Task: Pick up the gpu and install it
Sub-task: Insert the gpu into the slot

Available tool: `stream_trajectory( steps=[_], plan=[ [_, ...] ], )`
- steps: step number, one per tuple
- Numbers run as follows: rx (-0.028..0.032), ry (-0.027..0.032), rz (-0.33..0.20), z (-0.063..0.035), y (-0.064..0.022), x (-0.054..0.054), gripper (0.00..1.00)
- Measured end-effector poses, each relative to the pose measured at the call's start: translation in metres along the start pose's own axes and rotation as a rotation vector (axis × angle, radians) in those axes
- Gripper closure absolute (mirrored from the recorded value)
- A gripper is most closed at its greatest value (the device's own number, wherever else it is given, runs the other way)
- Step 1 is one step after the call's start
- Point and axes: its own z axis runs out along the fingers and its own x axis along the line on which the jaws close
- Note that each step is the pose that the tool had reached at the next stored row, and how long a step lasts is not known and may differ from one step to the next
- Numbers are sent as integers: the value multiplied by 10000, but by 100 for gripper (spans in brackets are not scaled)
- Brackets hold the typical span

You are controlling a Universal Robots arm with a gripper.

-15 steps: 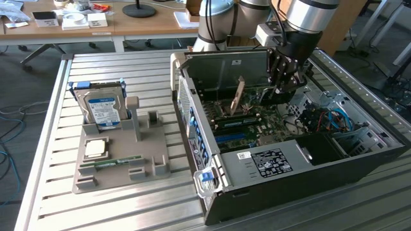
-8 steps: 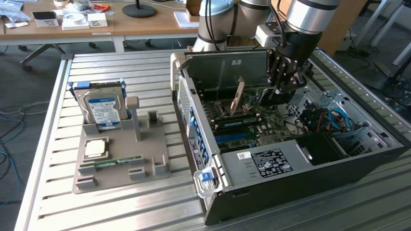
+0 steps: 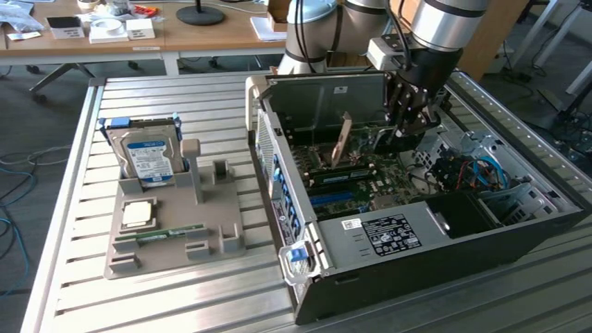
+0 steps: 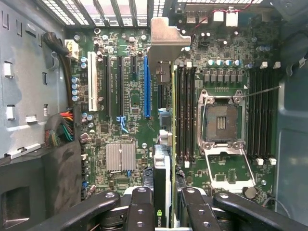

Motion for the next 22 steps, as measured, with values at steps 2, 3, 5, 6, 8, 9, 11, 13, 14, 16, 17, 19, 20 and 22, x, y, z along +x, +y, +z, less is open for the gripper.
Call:
stream_trajectory(
  steps=[2, 3, 5, 6, 8, 9, 11, 13, 14, 16, 17, 19, 20, 22],
  plan=[
    [-1, 1, 0, 0, 0, 0, 73],
    [-1, 0, 0, 0, 0, 0, 73],
    [0, -3, 2, 1, 2, 7, 73],
    [1, -3, 2, 1, 2, 13, 73],
    [0, -1, 0, 0, 3, 24, 73],
    [0, 0, 0, 1, 3, 28, 73],
    [0, -1, 0, 16, 7, 29, 73],
    [1, -1, -2, 40, 14, 30, 73],
    [1, -1, -4, 52, 20, 31, 73],
    [2, -1, -13, 74, 36, 32, 73],
    [4, -1, -18, 84, 45, 32, 73],
    [8, -2, -31, 100, 61, 33, 73],
    [8, -1, -40, 104, 67, 35, 73],
    [6, 1, -70, 107, 79, 45, 73]
  ],
)
